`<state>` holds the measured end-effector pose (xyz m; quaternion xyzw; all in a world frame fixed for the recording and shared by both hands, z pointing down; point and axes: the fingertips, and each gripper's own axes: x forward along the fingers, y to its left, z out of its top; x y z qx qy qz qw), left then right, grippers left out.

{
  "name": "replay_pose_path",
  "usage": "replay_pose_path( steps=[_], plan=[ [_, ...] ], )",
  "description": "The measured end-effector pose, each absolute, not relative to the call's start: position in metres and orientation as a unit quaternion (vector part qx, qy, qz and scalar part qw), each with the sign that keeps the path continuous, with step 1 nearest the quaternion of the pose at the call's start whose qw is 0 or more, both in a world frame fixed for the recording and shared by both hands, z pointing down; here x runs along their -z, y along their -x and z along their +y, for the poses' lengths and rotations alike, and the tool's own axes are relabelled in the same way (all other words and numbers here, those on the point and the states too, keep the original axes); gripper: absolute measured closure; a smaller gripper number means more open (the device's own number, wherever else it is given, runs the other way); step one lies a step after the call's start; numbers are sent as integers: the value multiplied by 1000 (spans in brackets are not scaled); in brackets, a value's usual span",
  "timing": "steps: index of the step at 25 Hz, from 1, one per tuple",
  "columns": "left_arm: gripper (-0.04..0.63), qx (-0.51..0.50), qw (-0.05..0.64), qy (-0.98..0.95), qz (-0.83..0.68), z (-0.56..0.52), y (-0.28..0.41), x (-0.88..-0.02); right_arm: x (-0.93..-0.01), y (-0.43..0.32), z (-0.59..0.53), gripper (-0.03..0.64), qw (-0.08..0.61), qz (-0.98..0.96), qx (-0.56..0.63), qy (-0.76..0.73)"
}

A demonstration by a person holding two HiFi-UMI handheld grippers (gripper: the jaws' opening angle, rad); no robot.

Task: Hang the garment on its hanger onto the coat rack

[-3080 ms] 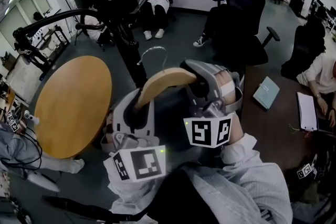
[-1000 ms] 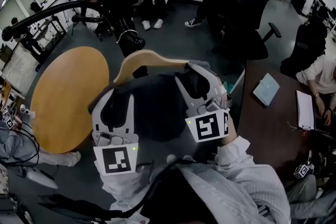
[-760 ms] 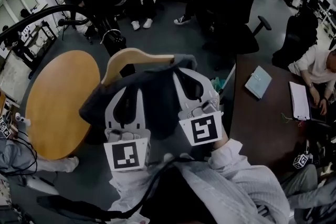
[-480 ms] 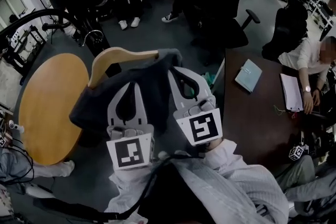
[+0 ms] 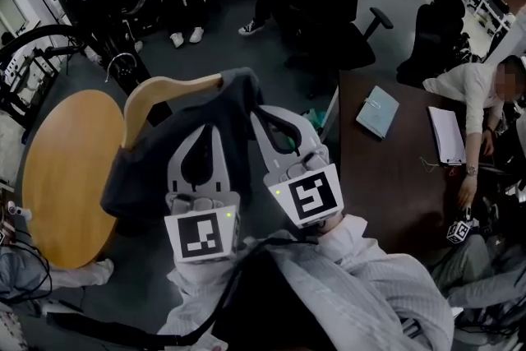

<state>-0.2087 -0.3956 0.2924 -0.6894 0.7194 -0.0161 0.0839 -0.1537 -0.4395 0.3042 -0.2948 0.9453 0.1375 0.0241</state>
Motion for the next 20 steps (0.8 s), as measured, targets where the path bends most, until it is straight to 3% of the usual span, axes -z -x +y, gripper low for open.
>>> replay_pose_path(
  steps=[20],
  plan=[
    [591, 10, 87, 714, 694, -430, 196, -288, -305, 140, -469, 617, 18, 934, -128, 332]
  ],
)
